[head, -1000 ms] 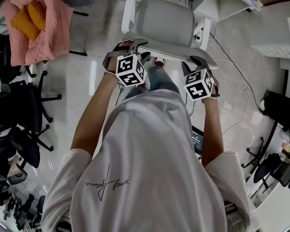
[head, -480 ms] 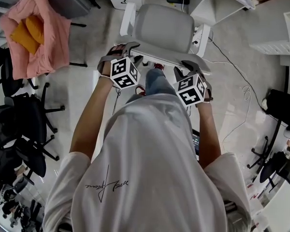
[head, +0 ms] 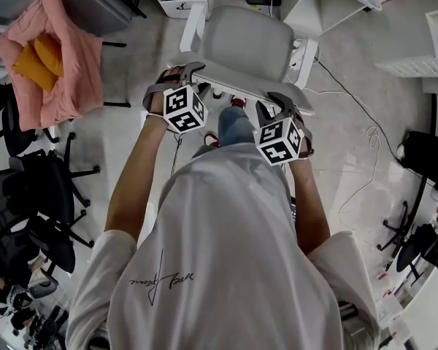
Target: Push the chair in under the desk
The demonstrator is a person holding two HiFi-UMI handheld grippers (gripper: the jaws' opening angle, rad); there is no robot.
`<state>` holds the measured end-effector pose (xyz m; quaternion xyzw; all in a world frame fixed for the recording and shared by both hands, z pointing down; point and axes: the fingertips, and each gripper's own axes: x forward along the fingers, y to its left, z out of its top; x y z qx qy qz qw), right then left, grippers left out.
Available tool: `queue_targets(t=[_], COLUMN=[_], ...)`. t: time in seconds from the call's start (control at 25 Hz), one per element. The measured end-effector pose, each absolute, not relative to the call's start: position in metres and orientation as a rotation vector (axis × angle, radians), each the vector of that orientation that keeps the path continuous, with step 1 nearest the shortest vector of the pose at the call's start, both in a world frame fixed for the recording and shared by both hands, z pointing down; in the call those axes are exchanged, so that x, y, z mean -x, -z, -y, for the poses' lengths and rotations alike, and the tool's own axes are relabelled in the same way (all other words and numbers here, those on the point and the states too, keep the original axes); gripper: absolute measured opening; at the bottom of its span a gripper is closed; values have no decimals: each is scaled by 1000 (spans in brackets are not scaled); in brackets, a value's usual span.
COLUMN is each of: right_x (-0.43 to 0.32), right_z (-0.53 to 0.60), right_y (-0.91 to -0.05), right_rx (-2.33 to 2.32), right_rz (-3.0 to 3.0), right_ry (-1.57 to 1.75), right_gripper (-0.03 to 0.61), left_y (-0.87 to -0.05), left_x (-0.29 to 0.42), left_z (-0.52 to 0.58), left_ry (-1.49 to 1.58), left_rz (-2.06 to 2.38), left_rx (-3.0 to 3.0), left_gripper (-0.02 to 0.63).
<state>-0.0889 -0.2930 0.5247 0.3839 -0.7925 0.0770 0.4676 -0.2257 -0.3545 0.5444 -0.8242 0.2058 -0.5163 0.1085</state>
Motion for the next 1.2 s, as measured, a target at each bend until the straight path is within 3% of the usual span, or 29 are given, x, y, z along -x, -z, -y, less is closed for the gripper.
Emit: queue_targets(t=[1.2], right_x=[47], right_z=[325], right_y=[-526], right_rx=[-985], right_rz=[1939], right_ry=[-198], right_gripper=[156], left_y=[-545], left_x=[186], left_z=[380], left_ry=[1520], left_rz=[-618], left_rx=[2399], left_gripper=[200])
